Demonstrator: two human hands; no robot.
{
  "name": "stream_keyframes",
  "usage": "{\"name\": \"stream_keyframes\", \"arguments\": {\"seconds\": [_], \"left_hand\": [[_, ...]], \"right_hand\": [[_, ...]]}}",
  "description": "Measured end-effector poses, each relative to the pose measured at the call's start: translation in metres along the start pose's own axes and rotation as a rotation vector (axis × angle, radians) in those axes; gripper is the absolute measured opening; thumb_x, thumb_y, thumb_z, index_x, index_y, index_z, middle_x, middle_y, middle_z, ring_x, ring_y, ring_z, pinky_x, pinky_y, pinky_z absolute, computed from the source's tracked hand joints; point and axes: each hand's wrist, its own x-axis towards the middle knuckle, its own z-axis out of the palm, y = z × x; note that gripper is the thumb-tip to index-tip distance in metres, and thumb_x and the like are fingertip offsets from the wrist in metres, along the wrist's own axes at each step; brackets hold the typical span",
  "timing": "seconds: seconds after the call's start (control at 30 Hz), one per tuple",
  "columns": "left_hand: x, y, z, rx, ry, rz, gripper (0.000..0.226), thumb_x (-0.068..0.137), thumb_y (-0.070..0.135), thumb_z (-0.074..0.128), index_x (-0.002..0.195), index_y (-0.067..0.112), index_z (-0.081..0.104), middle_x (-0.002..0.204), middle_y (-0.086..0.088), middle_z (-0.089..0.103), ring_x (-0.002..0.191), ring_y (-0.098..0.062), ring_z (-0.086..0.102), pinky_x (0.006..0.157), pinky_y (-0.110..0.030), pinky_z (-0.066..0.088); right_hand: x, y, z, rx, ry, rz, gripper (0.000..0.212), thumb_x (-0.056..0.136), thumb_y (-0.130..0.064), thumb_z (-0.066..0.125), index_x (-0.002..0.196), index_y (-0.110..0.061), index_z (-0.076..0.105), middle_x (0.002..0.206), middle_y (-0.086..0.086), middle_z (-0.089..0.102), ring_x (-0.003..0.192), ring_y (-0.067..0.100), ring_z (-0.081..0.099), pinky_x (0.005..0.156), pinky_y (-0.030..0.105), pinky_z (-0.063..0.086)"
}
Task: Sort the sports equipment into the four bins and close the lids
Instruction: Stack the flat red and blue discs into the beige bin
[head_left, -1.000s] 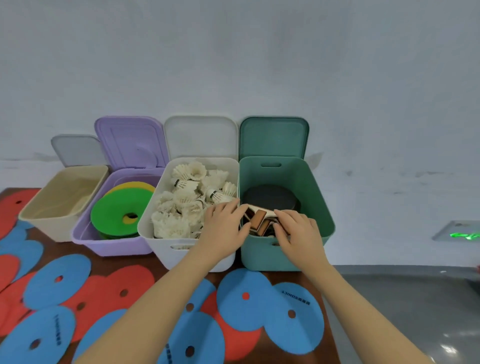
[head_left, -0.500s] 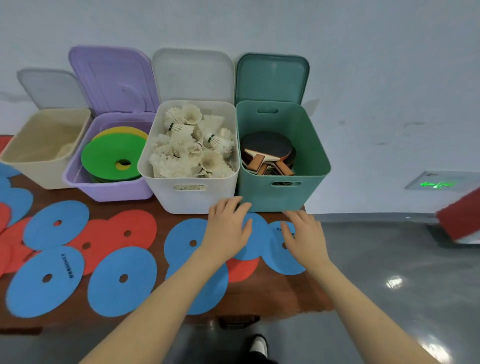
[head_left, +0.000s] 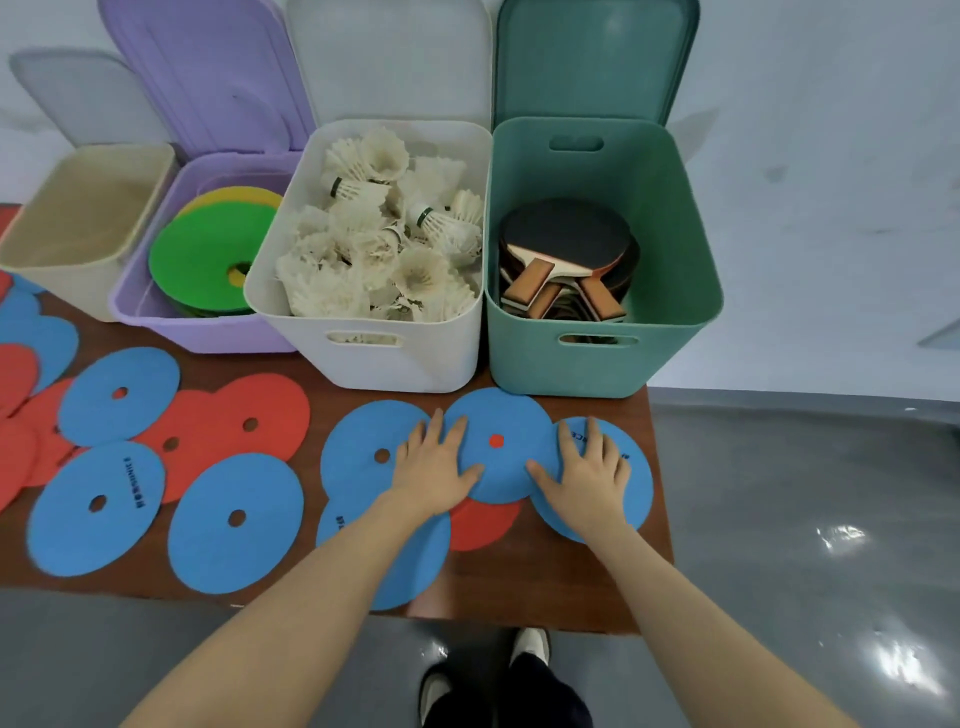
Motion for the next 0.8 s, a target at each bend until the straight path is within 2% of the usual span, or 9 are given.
{"name": "stream_keyframes", "arguments": {"seconds": [0.1, 0.3, 0.37, 0.47, 0.57, 0.7, 0.8], "left_hand": [[0.001, 0.002, 0.010, -0.059, 0.047, -0.031, 0.074, 0.088, 0.051, 0.050, 0.148, 0.034, 0.010, 0.157, -0.001, -0.003, 0.142, -0.031, 0.000, 0.112, -0.046, 0.010], [-0.008, 0.004, 0.017, -0.124, 0.192, -0.014, 0.067, 0.084, 0.048, 0.057, 0.143, 0.036, 0.028, 0.157, 0.001, 0.008, 0.141, -0.026, 0.008, 0.110, -0.043, 0.010], [-0.014, 0.008, 0.019, -0.170, 0.252, 0.031, 0.065, 0.085, 0.045, 0.059, 0.143, 0.034, 0.031, 0.157, 0.002, 0.009, 0.140, -0.025, 0.012, 0.109, -0.043, 0.013], [-0.020, 0.021, 0.022, -0.386, 0.295, 0.146, 0.062, 0.086, 0.027, 0.064, 0.141, 0.025, 0.037, 0.155, -0.001, 0.015, 0.139, -0.022, 0.023, 0.111, -0.040, 0.025], [-0.022, 0.042, 0.027, -0.526, 0.246, 0.206, 0.061, 0.087, 0.017, 0.062, 0.142, 0.020, 0.036, 0.154, -0.001, 0.017, 0.140, -0.019, 0.022, 0.110, -0.027, 0.023], [-0.018, 0.069, 0.034, -0.401, 0.158, 0.178, 0.062, 0.090, 0.032, 0.057, 0.145, 0.029, 0.028, 0.156, 0.003, 0.013, 0.140, -0.027, 0.018, 0.111, -0.045, 0.016], [-0.016, 0.082, 0.034, -0.272, 0.065, 0.171, 0.064, 0.092, 0.039, 0.049, 0.147, 0.034, 0.016, 0.157, 0.002, 0.003, 0.139, -0.028, 0.012, 0.111, -0.046, 0.012]], "right_hand": [[-0.002, 0.002, 0.008, 0.074, 0.050, -0.010, 0.069, 0.086, -0.057, 0.051, 0.145, -0.030, 0.028, 0.156, 0.014, 0.011, 0.139, 0.035, 0.015, 0.109, 0.053, 0.014], [-0.009, 0.009, 0.008, 0.220, 0.015, 0.006, 0.066, 0.086, -0.049, 0.057, 0.144, -0.037, 0.027, 0.157, 0.002, 0.007, 0.141, 0.027, 0.006, 0.110, 0.047, 0.005], [-0.016, 0.009, 0.008, 0.279, 0.029, 0.009, 0.065, 0.086, -0.041, 0.060, 0.143, -0.038, 0.028, 0.156, -0.001, 0.009, 0.141, 0.025, 0.006, 0.110, 0.046, 0.005], [-0.024, 0.013, 0.007, 0.384, 0.080, 0.052, 0.064, 0.084, -0.025, 0.064, 0.140, -0.033, 0.035, 0.154, -0.004, 0.018, 0.140, 0.022, 0.013, 0.110, 0.045, 0.007], [-0.025, 0.030, -0.001, 0.449, 0.158, 0.133, 0.061, 0.082, -0.010, 0.062, 0.136, -0.027, 0.042, 0.150, -0.003, 0.027, 0.136, 0.022, 0.022, 0.108, 0.045, 0.012], [-0.024, 0.064, -0.010, 0.416, 0.158, 0.190, 0.057, 0.083, -0.009, 0.059, 0.135, -0.026, 0.043, 0.151, -0.003, 0.027, 0.136, 0.022, 0.022, 0.109, 0.045, 0.012], [-0.027, 0.079, -0.008, 0.432, 0.134, 0.197, 0.055, 0.087, -0.016, 0.057, 0.138, -0.025, 0.039, 0.149, 0.001, 0.029, 0.135, 0.024, 0.025, 0.108, 0.046, 0.016]]}}
